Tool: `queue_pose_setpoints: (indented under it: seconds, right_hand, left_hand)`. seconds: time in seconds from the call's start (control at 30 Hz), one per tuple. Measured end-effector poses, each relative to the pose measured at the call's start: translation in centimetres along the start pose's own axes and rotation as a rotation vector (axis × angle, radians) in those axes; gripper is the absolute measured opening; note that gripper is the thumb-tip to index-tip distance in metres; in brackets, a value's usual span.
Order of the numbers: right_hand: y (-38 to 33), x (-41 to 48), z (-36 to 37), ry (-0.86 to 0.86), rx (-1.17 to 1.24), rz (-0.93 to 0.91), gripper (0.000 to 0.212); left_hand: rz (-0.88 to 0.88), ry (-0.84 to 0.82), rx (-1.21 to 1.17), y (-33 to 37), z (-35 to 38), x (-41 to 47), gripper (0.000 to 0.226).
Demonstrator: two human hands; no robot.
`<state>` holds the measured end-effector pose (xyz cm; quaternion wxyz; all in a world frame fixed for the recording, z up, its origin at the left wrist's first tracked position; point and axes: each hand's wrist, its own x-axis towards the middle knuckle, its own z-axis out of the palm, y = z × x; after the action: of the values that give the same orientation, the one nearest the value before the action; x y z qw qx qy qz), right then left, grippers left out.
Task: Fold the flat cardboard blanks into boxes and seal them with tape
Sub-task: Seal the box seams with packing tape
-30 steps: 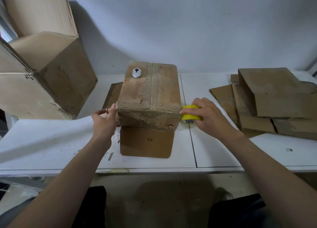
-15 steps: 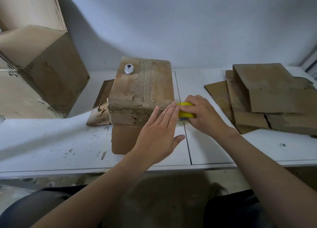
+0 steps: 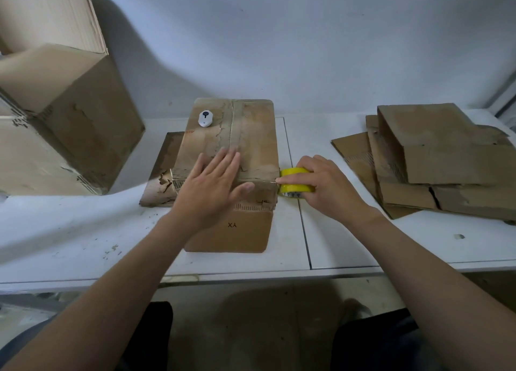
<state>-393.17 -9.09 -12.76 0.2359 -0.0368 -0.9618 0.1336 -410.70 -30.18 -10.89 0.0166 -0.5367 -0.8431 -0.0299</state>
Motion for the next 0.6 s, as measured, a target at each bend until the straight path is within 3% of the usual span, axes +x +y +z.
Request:
queue_pose_setpoints:
  seconds: [0.3, 0.5, 0.6]
  right_hand:
    - [0.0, 0.0, 0.1, -0.009, -0.002, 0.01, 0.055]
    - [0.2, 0.0, 0.6, 0.004, 0.072, 0.021, 0.059]
    - [0.1, 0.1, 0.7, -0.006, 0.135, 0.055, 0.062]
  left_hand:
    - [-0.134, 0.011, -0.114, -4.7, -0.3, 0.5, 0.09]
    - [-0.323, 0.134, -0.676, -6.6, -0.2, 0.9, 0.069]
    - [-0.409, 0.194, -0.839, -6.0, -0.4, 1.0, 0.057]
